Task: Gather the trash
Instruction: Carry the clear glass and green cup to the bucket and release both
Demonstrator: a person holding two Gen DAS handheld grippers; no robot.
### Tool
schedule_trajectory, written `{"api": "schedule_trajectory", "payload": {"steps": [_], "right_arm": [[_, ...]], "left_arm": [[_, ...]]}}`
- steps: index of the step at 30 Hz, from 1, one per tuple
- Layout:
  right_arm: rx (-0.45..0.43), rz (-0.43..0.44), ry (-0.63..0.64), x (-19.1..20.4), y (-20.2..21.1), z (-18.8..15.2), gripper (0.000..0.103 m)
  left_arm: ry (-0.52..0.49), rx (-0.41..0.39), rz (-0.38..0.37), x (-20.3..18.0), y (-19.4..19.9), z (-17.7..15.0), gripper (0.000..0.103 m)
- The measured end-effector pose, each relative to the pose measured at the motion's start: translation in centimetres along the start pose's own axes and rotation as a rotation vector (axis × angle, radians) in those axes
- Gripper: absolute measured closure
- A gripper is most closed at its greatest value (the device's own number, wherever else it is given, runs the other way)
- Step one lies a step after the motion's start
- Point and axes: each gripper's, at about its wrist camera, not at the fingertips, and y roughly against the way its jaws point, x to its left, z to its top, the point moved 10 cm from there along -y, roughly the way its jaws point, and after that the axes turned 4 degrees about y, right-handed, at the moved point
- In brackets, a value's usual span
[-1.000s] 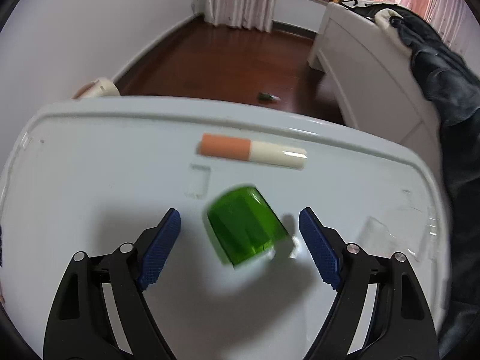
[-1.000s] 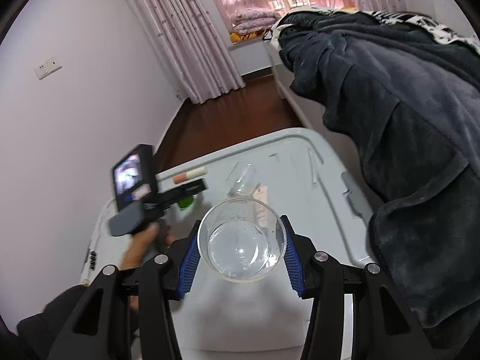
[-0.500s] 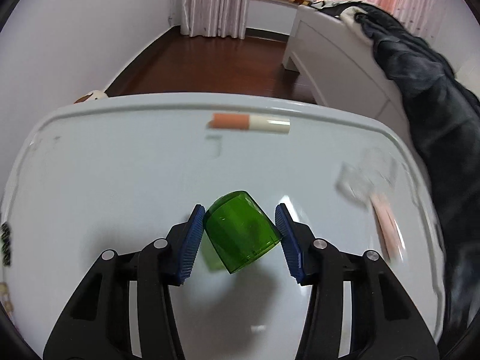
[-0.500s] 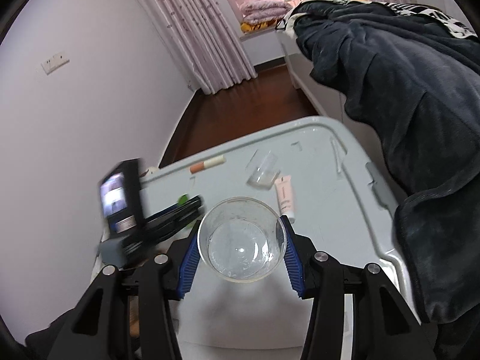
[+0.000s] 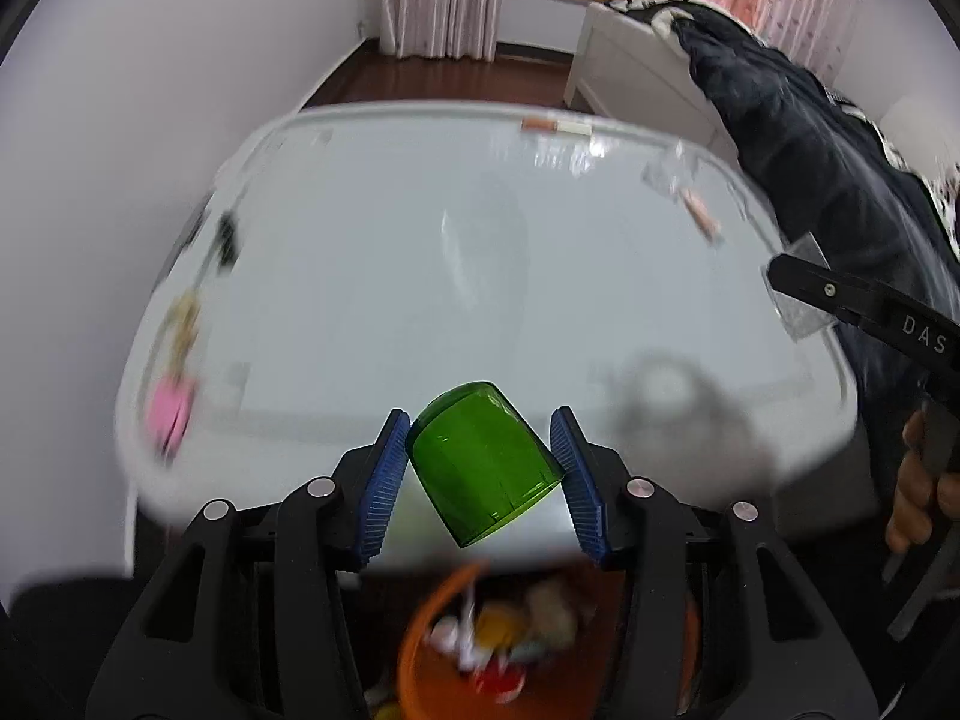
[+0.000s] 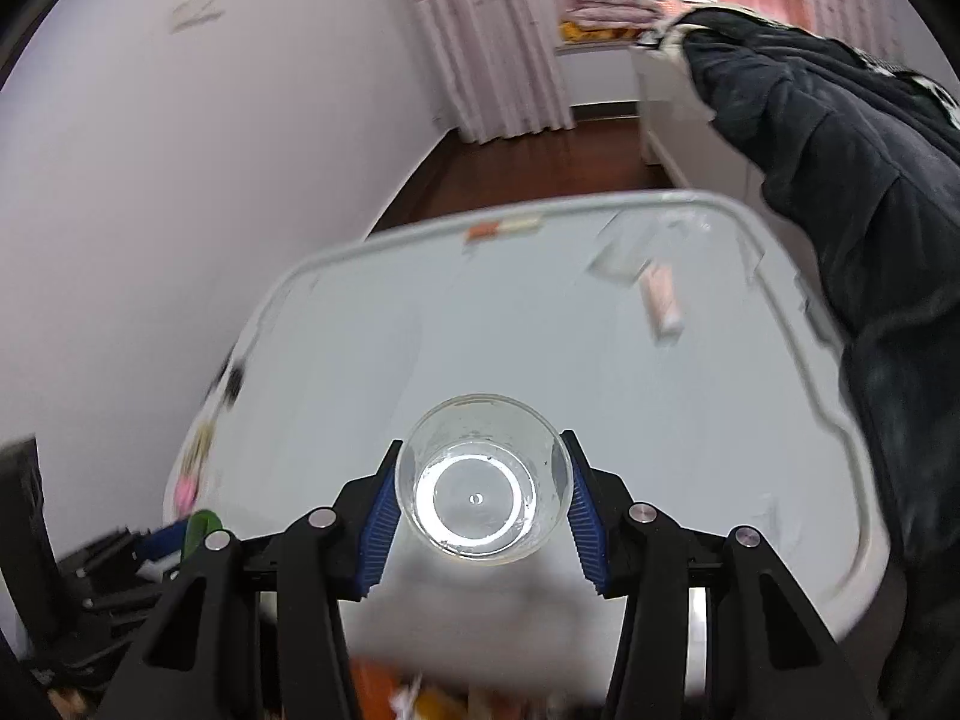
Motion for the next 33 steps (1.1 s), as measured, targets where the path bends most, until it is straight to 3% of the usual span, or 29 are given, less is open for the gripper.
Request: {"api": "schedule_trajectory", "payload": {"steps": [4,9,13,22,25,26,27,28,29,33], "right_arm": [[0.067,0.057,0.052,3.8,2.1,-6.9,0.054],[0.153,0.023,0.108,6.1,3.2,-13.5,0.054],[0.238,0.033,0.071,6.8,2.5,-17.6,0.054],[0.274,0.008,0.055,6.3,2.0,-18.8,0.053],[0.287,0.005,0.051,6.3,1.5,-18.9,0.048],[0.290,-0.001,0.048,6.3,1.3,-18.9,0.037],[0.285,-0.010,0.045,6.1,1.3,-18.9,0.034],[0.282,-0.011,0.043,6.0,1.3,-18.8,0.034],[0.280,-0.011,0.038,6.0,1.3,-18.7,0.034],[0.276,-0.012,0.024,5.7,1.2,-18.7,0.034]], "left_arm": [[-0.022,0.035,0.013,1.0,1.2,-5.5,0.055],[0.004,0.099,-0.018,0.8,0.2,-8.9,0.055],[-0.021,0.143,-0.046,-0.1,-0.4,-10.3,0.055],[-0.041,0.178,-0.057,-0.5,-1.2,-11.3,0.055],[-0.037,0.192,-0.056,-0.4,-1.4,-11.4,0.054],[-0.036,0.193,-0.051,-0.3,-1.3,-11.7,0.051],[-0.036,0.196,-0.046,-0.5,-1.5,-11.6,0.047],[-0.036,0.200,-0.033,-0.4,-1.6,-11.6,0.033],[-0.036,0.201,-0.021,-0.4,-1.6,-11.7,0.026],[-0.029,0.213,-0.020,-0.1,-1.7,-11.8,0.026]]}}
